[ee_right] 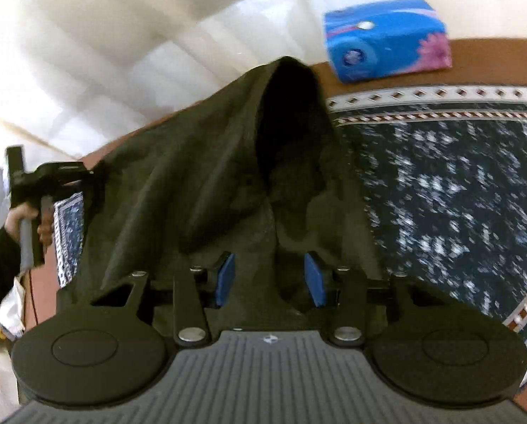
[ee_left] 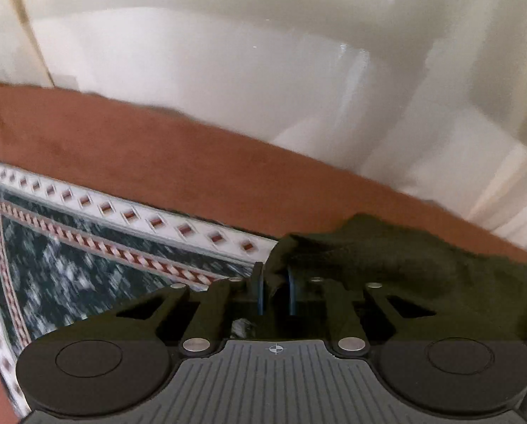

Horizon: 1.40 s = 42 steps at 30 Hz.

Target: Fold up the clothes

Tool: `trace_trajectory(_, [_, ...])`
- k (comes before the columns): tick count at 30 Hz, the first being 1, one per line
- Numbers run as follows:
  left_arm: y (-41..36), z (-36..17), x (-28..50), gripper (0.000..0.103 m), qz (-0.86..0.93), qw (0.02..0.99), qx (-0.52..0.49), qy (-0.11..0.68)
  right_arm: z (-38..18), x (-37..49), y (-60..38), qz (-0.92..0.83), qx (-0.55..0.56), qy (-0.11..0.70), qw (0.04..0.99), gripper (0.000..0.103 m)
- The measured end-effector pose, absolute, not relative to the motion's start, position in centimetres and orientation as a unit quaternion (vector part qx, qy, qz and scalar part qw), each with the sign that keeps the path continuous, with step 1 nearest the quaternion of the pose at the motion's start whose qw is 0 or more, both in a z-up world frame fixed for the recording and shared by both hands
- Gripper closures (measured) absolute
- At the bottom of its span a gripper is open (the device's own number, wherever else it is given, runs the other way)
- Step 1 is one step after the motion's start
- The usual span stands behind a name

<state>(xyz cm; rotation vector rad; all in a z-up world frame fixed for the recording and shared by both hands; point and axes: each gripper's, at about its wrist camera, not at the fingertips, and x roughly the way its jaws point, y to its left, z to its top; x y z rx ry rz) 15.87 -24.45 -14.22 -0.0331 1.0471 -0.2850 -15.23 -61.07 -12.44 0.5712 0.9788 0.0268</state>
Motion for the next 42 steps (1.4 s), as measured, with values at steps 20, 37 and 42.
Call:
trace_trajectory(20, [-18.7,-10.9,2.0,0.048,-0.282,0.79,-0.001,0.545,-10.7,-13.6,-61.8,0.064,0.182,0.506,0.841,0.101])
trace_trajectory(37, [-12.3,-12.0,-5.3,0.024,-0.139,0.819,-0.032,0.556,-10.9,-16.0,-59.7,0.052,0.141,0.503,0.851,0.053])
trace_trajectory(42, [-13.1,-13.6,-6.4,0.025,-0.138,0.813,-0.046,0.564,-10.5,-17.0,-58.3,0.055,0.158,0.507,0.845,0.053])
